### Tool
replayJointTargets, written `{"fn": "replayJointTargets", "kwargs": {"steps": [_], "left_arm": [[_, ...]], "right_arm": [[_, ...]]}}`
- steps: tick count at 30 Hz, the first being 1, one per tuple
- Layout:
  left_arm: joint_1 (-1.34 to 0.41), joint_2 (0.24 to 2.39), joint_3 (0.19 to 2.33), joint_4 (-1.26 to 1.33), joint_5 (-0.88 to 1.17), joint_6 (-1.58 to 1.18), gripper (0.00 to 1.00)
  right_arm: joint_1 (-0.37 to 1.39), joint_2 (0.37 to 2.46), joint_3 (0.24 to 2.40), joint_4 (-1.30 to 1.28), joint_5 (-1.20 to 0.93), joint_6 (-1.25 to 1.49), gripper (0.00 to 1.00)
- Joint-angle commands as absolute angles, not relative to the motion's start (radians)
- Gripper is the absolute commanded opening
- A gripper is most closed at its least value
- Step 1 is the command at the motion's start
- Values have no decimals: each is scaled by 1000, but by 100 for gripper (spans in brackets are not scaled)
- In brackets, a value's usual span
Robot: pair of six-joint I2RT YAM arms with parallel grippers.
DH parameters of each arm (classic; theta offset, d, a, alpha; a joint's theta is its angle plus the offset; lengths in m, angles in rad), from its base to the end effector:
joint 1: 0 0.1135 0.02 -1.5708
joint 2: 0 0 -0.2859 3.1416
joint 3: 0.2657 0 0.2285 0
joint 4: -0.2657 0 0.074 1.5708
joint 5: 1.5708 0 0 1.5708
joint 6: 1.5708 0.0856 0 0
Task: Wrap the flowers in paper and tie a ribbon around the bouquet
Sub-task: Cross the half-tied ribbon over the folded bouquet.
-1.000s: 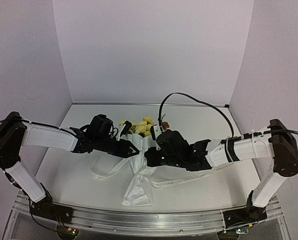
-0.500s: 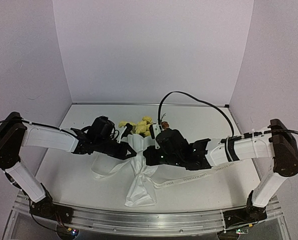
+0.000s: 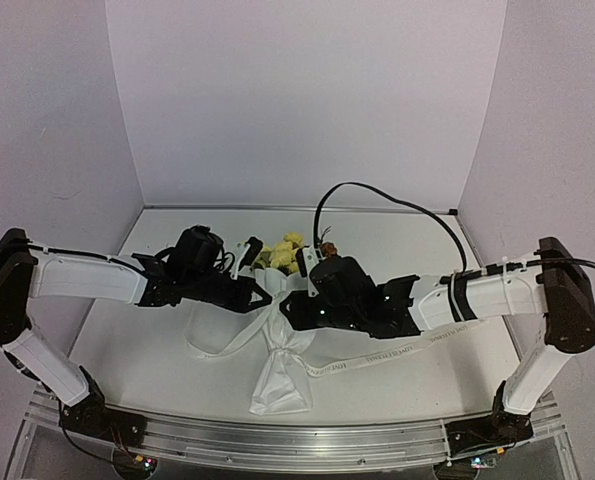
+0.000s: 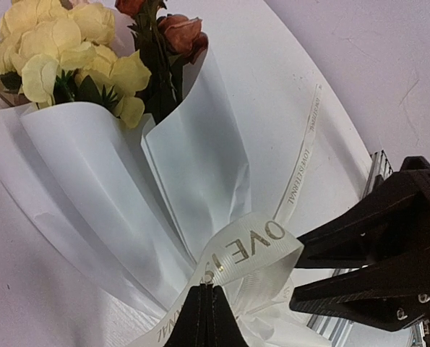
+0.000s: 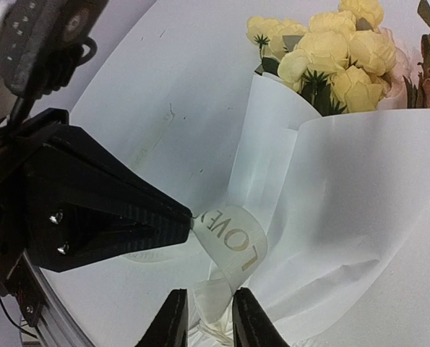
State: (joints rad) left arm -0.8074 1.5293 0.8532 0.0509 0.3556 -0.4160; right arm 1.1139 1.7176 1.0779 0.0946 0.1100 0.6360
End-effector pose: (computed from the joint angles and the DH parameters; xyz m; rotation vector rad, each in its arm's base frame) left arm 0.2154 -0.2682 0.2177 0.6699 2.2666 -1.0376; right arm 0.1896 0.3643 0.2304 -0.4653 2.2053 0.8941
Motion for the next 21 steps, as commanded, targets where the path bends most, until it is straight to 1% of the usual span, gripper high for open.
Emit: {"fn": "replayJointTargets", "kwargs": {"steps": [1,4,6,12,14,18,21], "left_arm": [[-813,1498,847,90,380,-396,0],[-813,1510,852,91,392,-396,0],[-815,1516,855,94,402,-395,0],[-825,1537,869,104,427,-393,0],[-831,1551,884,101,436,-391,0],[-843,1569,896,102,441,-388,0],[-851,1583,907,103,449,-388,0]], "right_arm": [[1103,1704,1122,60,96,639,36],[1087,1681,1115,37,85,655,44],[1074,1656,1105,30,73,680,47],[1072,1642,1125,-46,66,680,44],[1070,1647,1128,-55,67,679,44],[1066,1648,1126,-72,66,683,48],[1065,1646,1124,-79,67,692,47]]}}
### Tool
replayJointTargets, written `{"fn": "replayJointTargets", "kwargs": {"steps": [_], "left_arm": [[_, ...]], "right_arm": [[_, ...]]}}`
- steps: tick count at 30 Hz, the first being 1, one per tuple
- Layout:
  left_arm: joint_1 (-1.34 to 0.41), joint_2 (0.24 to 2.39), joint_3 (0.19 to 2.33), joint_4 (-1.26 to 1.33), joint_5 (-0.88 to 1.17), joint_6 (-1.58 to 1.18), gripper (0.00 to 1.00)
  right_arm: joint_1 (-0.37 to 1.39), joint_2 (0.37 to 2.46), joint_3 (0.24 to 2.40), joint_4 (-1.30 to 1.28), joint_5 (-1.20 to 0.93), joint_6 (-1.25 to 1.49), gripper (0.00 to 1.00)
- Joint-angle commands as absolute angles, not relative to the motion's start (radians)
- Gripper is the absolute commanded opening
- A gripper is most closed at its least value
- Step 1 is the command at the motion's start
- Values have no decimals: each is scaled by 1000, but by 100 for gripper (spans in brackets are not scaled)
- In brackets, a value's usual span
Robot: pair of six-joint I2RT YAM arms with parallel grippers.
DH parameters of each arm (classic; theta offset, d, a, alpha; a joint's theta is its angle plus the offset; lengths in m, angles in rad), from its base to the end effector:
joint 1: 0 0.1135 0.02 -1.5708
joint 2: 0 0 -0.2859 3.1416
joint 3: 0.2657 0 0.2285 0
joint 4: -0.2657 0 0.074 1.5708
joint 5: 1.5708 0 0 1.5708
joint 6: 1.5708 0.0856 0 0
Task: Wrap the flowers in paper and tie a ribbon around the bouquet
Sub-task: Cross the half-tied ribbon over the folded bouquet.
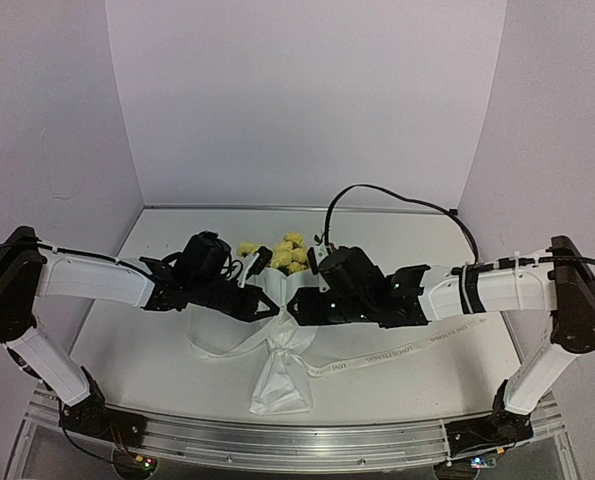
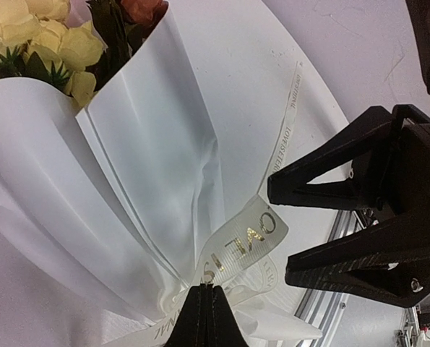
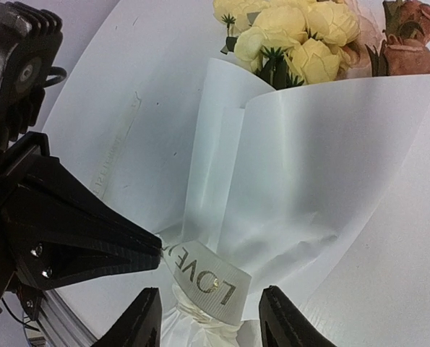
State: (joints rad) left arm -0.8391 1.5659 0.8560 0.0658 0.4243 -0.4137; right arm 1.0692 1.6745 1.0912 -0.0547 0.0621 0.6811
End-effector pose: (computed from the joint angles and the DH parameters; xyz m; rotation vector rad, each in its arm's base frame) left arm 0.2053 -0.2813 0.2099 0.7556 2.2809 -1.1166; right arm 0.1945 0.3436 0.2315 -0.4187 2.3217 0.8647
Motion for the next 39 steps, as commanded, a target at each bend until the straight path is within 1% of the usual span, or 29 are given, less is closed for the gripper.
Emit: {"fn": "replayJointTargets", "kwargs": {"steps": [1,4,12,16,20,22,24,26,27,28,32,34,35,39], "left_arm": [[-855,1587,911,103,451,-387,0],[-863,1599,922,100,453,-384,0],[-871,1613,937,98,454,-379,0],[-873,1623,944,98,462,-376,0],[-877,1631,951,100,466,-375,0],[-878,1634,952,100,467,-374,0],[-879,1636,953,100,471,-373,0],[-879,1637,951,97,479,-373,0],[-879,1633,946,96,476,-374,1],[-880,1626,939,96,466,-376,3],[-879,1571,885,122,413,-379,29],[-878,1548,865,129,399,-371,37],[-879,1541,859,133,395,-365,39],[-880,1541,847,143,408,-348,40]], "right_arm": [[1065,1646,1122,-81,67,695,46],[1063,1650,1124,-88,67,701,41],[1063,1668,1146,-136,68,701,44],[1064,1670,1148,-156,75,706,43],[1063,1669,1147,-161,78,713,35],[1063,1671,1149,-164,77,717,28],[1062,1672,1149,-166,81,720,18],[1060,1671,1151,-174,92,726,3],[1060,1669,1152,-178,99,726,0],[1060,1665,1150,-181,108,727,0],[1059,1639,1138,-178,100,722,0],[1060,1627,1137,-163,75,713,0],[1061,1622,1135,-153,67,709,0],[1060,1618,1145,-148,52,711,0]]}}
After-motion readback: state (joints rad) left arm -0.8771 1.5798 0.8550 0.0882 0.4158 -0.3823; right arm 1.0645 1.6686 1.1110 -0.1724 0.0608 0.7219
